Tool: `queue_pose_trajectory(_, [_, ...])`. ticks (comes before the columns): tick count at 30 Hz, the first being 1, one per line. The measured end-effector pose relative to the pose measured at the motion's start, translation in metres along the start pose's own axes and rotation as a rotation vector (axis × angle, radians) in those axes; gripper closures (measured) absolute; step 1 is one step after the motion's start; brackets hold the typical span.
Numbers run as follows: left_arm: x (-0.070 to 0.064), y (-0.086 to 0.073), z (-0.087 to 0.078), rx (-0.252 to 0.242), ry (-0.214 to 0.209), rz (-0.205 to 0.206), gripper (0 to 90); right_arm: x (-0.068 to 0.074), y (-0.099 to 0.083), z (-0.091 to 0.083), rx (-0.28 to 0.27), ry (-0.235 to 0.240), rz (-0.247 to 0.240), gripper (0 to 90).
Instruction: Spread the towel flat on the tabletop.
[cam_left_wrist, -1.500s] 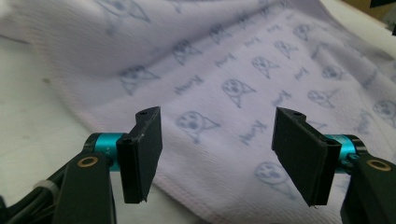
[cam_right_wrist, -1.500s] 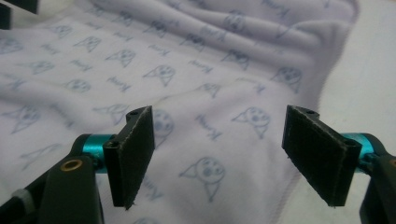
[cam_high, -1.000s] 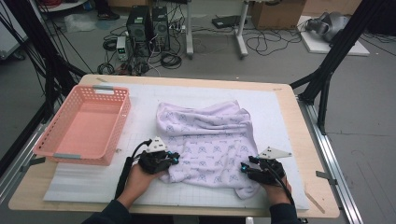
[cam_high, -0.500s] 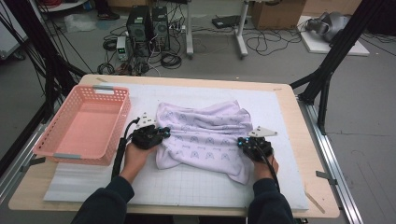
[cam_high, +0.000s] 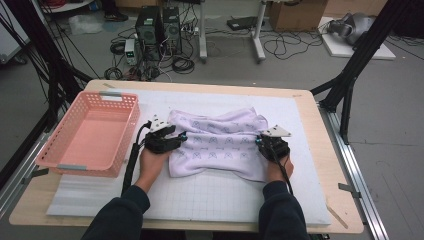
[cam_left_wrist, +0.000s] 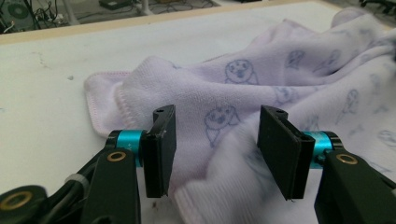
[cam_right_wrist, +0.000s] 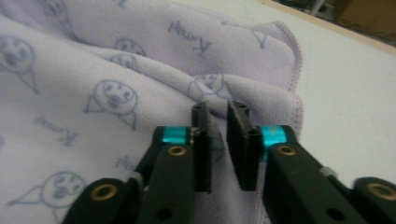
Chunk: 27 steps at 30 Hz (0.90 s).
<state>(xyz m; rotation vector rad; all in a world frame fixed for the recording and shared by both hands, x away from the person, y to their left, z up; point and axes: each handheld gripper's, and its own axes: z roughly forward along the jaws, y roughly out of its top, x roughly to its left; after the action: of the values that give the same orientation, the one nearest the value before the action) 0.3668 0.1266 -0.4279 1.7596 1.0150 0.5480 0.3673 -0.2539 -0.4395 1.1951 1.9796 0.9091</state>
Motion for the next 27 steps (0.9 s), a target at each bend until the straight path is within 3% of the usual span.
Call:
queue_pose_trajectory(4, [-0.004,-0.01,-0.022,0.003,-0.058,-0.032,44.8,-0.007,0.001,-0.017,-0.046,0.095,0.031,60.9])
queue_pose_trajectory(6, [-0.005,-0.016,-0.027,0.004,-0.085,-0.079,43.9,-0.009,-0.001,-0.027,-0.045,0.173,0.049,53.5])
queue_pose_trajectory(9, [-0.005,-0.02,-0.03,0.021,-0.114,-0.085,42.7,-0.004,-0.005,-0.046,-0.004,0.196,-0.032,49.2])
queue_pose_trajectory(11, [-0.006,-0.022,-0.03,0.045,-0.137,-0.092,41.3,-0.002,-0.012,-0.051,0.036,0.224,-0.058,47.0])
queue_pose_trajectory(14, [-0.007,-0.023,-0.035,0.038,-0.166,-0.1,40.4,0.0,-0.027,-0.05,0.042,0.269,-0.013,47.0])
queue_pose_trajectory(15, [-0.007,-0.023,-0.036,0.035,-0.177,-0.101,40.4,0.001,-0.03,-0.047,0.058,0.277,-0.004,47.6])
queue_pose_trajectory(17, [-0.008,-0.023,-0.038,0.04,-0.191,-0.091,40.4,0.003,-0.035,-0.039,0.124,0.266,-0.05,52.1])
queue_pose_trajectory(19, [-0.01,-0.023,-0.039,0.049,-0.205,-0.082,39.6,0.0,-0.037,-0.037,0.106,0.293,0.0,59.0])
queue_pose_trajectory(22, [-0.017,-0.03,-0.033,0.11,-0.24,-0.054,37.5,-0.003,-0.037,-0.037,0.102,0.291,0.024,82.4])
queue_pose_trajectory(24, [-0.026,-0.035,-0.025,0.178,-0.203,0.015,38.1,-0.004,-0.037,-0.036,0.099,0.29,0.013,85.9])
queue_pose_trajectory(25, [-0.029,-0.037,-0.021,0.191,-0.184,0.029,40.0,-0.003,-0.036,-0.036,0.103,0.286,0.013,86.4])
queue_pose_trajectory(26, [-0.031,-0.037,-0.021,0.196,-0.152,0.05,45.9,-0.002,-0.036,-0.036,0.102,0.278,0.0,86.5])
queue_pose_trajectory(27, [-0.031,-0.036,-0.021,0.182,-0.121,0.063,59.2,-0.001,-0.035,-0.036,0.101,0.268,-0.015,86.6])
